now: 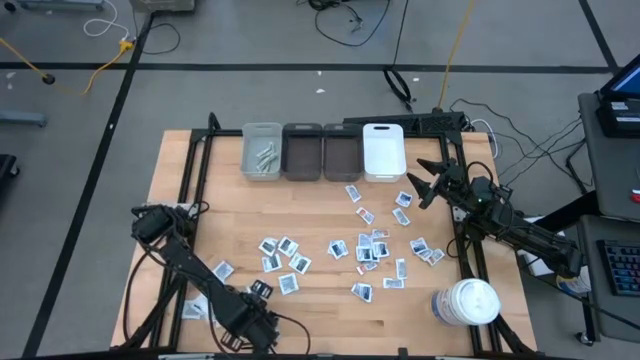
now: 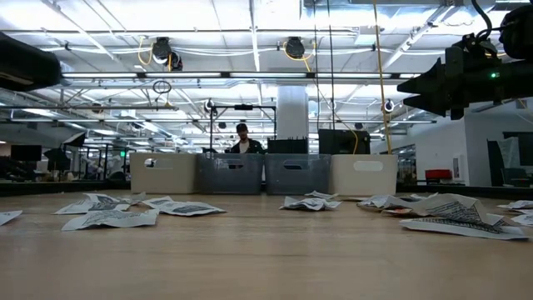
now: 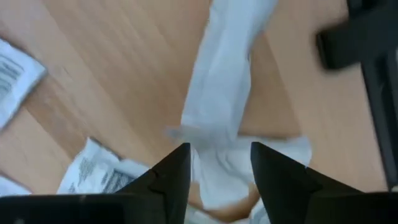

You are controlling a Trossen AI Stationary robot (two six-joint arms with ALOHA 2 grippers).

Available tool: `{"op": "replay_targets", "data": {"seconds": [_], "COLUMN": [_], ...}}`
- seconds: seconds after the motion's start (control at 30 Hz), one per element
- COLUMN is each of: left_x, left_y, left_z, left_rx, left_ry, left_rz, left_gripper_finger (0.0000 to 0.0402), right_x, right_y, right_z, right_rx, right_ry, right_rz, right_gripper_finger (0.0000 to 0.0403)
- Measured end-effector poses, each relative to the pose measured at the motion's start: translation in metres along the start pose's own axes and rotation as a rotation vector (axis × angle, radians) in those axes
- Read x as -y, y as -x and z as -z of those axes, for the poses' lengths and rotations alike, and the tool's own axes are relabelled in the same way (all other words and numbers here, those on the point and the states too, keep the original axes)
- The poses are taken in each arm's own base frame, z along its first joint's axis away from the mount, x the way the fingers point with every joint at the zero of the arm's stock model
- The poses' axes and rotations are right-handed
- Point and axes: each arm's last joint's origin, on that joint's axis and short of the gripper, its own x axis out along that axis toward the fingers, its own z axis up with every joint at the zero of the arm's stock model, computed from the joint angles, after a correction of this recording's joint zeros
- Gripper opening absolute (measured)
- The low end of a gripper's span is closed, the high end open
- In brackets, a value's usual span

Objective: Pick & Place First Aid Supplies
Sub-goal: Put the bandage into the gray bin

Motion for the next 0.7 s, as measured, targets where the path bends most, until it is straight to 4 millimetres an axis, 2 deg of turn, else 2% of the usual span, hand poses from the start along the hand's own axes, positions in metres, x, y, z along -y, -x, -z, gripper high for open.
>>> {"op": "replay_targets", "data": {"seconds": [0.2,0.4,0.6,0.7], "left_x": [-0.0078,-0.0079,-0.0080,-0.0088], "left_y": [0.0008,0.0009,0.0009,0.0009], "left_z": [-0.0040,-0.0041,-0.0040,-0.0041], "left_rx": [0.016,0.011,0.010,0.010], "left_ry": [0.073,0.073,0.072,0.074], "left_rz": [0.009,0.025,0.025,0.021], "left_gripper_finger": [0.0125,0.0090,0.0018,0.0008], "right_x": [0.0000,0.0000,0.0000,0.0000], "right_y": [0.0000,0.0000,0.0000,0.0000], "right_z": [-0.0001,-0.0001,0.0000,-0.0001], "right_rx": [0.000,0.000,0.000,0.000], "right_ry": [0.000,0.000,0.000,0.000], "right_rz": [0.000,0.000,0.000,0.000], "right_gripper_finger": [0.0297,0.0297,0.0297,0.0297]}}
